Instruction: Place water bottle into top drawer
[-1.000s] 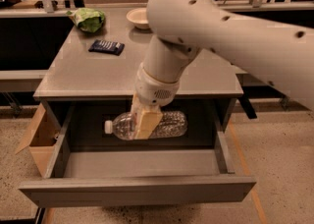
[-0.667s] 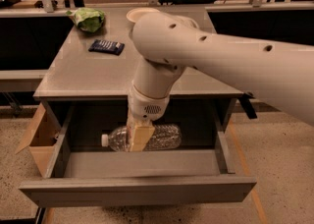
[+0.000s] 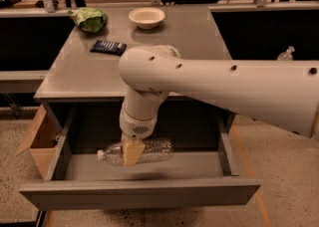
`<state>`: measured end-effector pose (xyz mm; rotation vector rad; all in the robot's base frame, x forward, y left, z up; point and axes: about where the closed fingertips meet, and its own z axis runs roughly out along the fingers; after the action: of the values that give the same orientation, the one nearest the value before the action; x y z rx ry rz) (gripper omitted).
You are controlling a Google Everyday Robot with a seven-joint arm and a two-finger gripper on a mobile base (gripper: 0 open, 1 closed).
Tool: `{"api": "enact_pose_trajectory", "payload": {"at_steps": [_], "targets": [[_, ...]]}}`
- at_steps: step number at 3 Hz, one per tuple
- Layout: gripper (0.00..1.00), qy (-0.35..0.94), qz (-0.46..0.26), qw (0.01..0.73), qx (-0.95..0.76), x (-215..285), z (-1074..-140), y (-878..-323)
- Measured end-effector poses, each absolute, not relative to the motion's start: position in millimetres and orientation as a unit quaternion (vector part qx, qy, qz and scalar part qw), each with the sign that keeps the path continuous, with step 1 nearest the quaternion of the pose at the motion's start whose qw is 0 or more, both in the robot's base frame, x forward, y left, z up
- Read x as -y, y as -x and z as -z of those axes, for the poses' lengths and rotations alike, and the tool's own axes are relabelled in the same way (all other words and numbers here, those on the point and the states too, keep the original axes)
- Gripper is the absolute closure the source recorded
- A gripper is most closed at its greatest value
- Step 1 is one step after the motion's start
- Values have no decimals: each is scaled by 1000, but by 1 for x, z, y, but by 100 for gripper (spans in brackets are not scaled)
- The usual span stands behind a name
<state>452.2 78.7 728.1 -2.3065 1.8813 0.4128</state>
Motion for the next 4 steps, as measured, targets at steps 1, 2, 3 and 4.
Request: {"api": "enact_pose_trajectory", "payload": {"at_steps": [1,2,3,4], "targets": [[100,760,-136,84,-630,-84,-706,-462],[100,757,-135,102,-631,-90,-686,-477],[100,751,-135,118,-636,-92,-670,-492],[83,745,-141,127,-640,-92,-653,-508]]}}
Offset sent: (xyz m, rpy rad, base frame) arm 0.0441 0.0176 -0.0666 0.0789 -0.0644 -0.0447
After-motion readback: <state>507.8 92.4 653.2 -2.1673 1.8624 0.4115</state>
